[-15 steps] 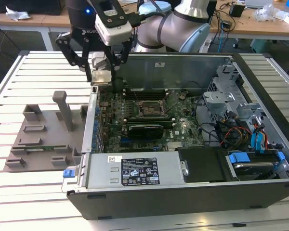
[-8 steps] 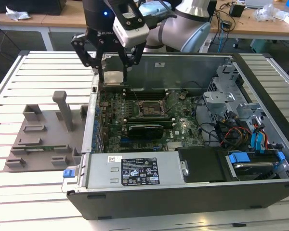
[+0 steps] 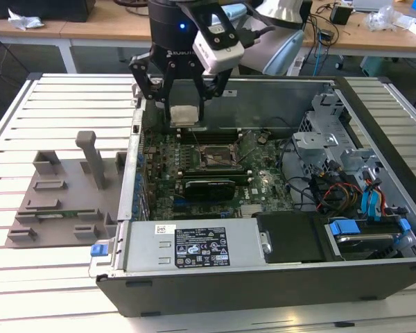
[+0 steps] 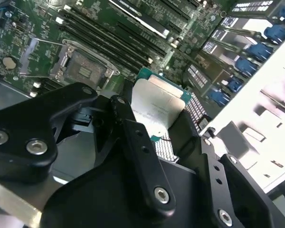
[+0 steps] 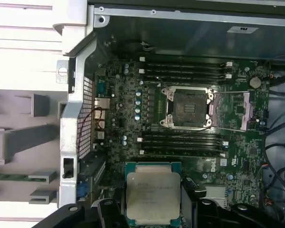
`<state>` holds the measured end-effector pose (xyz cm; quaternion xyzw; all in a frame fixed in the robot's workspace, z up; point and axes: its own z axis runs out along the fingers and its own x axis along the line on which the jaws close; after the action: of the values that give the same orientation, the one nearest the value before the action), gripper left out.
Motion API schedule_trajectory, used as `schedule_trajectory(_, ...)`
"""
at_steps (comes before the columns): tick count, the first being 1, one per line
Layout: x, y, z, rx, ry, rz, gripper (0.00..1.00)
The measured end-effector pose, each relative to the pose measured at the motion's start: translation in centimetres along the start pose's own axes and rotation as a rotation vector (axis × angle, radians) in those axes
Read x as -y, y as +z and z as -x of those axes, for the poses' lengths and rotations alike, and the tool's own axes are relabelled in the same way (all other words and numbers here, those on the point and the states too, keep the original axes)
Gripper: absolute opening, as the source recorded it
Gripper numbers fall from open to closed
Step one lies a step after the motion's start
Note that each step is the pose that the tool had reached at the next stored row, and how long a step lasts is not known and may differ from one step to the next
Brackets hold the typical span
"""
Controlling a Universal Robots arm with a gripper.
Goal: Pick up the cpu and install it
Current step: 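Pick up the cpu and move it towards the insertion slot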
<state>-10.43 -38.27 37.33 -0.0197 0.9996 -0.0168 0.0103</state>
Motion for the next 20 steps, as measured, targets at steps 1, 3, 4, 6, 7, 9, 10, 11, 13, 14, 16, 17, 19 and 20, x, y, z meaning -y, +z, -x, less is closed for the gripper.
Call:
schedule_trajectory(1,0.0,0.04,0.18,0.0,0.0,-0.0001,0.55)
schedule_trajectory(3,0.0,0.15,0.51,0.0,0.0,0.0,0.55)
schedule_trajectory(4,0.01,0.22,0.7,0.0,0.0,0.0,0.55)
schedule_trajectory(6,0.01,0.36,1.08,0.0001,0.0,0.0,0.55)
schedule_trajectory(7,0.01,0.41,1.22,0.0,0.0,-0.0001,0.55)
schedule_trajectory(9,0.01,0.55,1.57,0.0,0.0,0.0,0.55)
schedule_trajectory(10,0.02,0.62,1.73,0.0001,0.0,0.0,0.55)
schedule_trajectory(11,0.02,0.68,1.88,0.0,0.0,0.0,0.55)
schedule_trajectory(13,0.02,0.86,2.27,0.0001,0.0,0.0,0.55)
schedule_trajectory(14,0.02,0.94,2.42,0.0001,0.0,0.0001,0.55)
schedule_trajectory(16,0.01,1.21,2.91,-0.0001,0.0,0.0,0.55)
schedule_trajectory(17,0.01,1.29,3.05,-0.0001,0.0,0.0,0.55)
schedule_trajectory(19,0.0,1.47,3.35,-0.0002,0.0,0.0,0.55)
schedule_trajectory(20,0.0,1.57,3.53,-0.0002,0.0,-0.0001,0.55)
